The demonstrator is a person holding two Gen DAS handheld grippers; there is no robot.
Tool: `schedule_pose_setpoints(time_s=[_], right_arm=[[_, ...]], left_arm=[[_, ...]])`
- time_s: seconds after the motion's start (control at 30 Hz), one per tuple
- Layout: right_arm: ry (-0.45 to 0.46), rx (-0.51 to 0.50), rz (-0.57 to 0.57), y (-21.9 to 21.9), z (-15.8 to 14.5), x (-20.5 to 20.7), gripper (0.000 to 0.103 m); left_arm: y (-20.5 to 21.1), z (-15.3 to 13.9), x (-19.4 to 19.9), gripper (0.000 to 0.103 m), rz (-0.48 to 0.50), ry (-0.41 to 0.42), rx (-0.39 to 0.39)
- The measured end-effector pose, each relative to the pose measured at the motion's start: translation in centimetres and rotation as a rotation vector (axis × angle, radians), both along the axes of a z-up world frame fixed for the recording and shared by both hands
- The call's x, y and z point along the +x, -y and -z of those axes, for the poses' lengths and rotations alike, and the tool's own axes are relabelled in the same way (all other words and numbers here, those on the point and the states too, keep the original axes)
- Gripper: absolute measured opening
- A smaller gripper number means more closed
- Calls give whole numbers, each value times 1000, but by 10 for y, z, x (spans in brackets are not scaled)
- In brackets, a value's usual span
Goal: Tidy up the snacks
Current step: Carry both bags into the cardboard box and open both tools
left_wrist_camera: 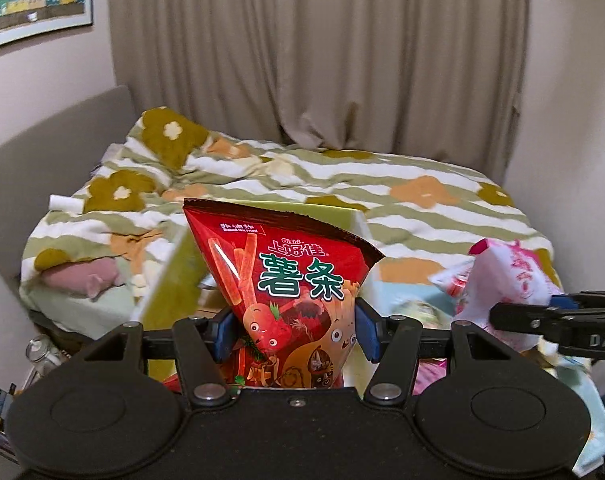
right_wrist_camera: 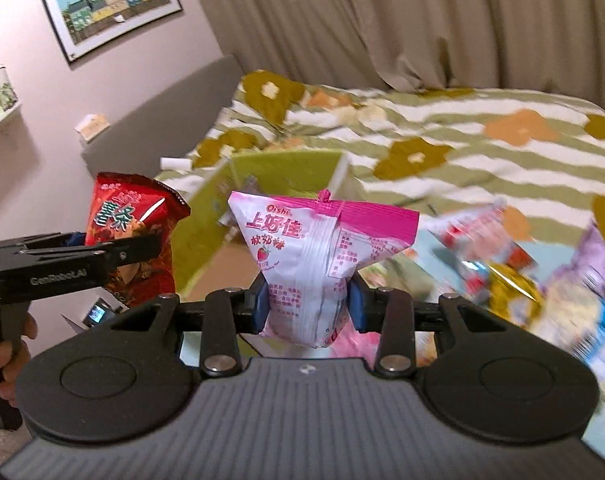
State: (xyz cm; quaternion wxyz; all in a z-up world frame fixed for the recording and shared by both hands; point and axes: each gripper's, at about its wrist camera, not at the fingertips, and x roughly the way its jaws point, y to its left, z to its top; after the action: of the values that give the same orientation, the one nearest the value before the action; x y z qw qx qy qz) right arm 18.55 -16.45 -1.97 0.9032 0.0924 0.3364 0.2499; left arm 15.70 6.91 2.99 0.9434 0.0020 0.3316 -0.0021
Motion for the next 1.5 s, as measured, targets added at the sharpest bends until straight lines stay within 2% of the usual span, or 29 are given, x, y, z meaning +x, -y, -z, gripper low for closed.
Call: schedule_pose_setpoints(time_s=[0.17, 0.33, 0.63, 0.67, 0.73, 0.77, 0.9, 1.0, 1.23, 1.5], right_arm=[[-16, 23, -6, -50, -7, 26, 54], [-57, 16, 8, -98, 1, 50, 54], [-148, -18, 117, -147, 23, 71, 54], [-155, -24, 129, -148, 26, 73, 54], [-168, -38, 149, -152, 30, 76, 54], [-172, -45, 157, -153, 32, 76, 54], [-174, -75, 177, -158, 35, 76, 54], [-179, -77, 178, -160, 36, 77, 54], [-179, -93, 120, -168, 37, 78, 54], [-262, -150, 27, -184, 66, 96, 54]], left_arm=[[-44, 10, 30, 63, -12, -47, -10], [-80, 31, 57, 63, 26, -109, -49], [-92, 69, 101, 64, 176, -213, -44], [-93, 73, 106, 66, 183, -213, -44], [-95, 79, 114, 91, 191, -209, -37], [-96, 80, 115, 95, 193, -210, -35], [-106, 77, 110, 96, 218, -199, -47], [-112, 75, 103, 97, 188, -198, -36], [-130, 70, 79, 99, 76, -174, -74], [-130, 70, 59, 99, -13, -150, -51]])
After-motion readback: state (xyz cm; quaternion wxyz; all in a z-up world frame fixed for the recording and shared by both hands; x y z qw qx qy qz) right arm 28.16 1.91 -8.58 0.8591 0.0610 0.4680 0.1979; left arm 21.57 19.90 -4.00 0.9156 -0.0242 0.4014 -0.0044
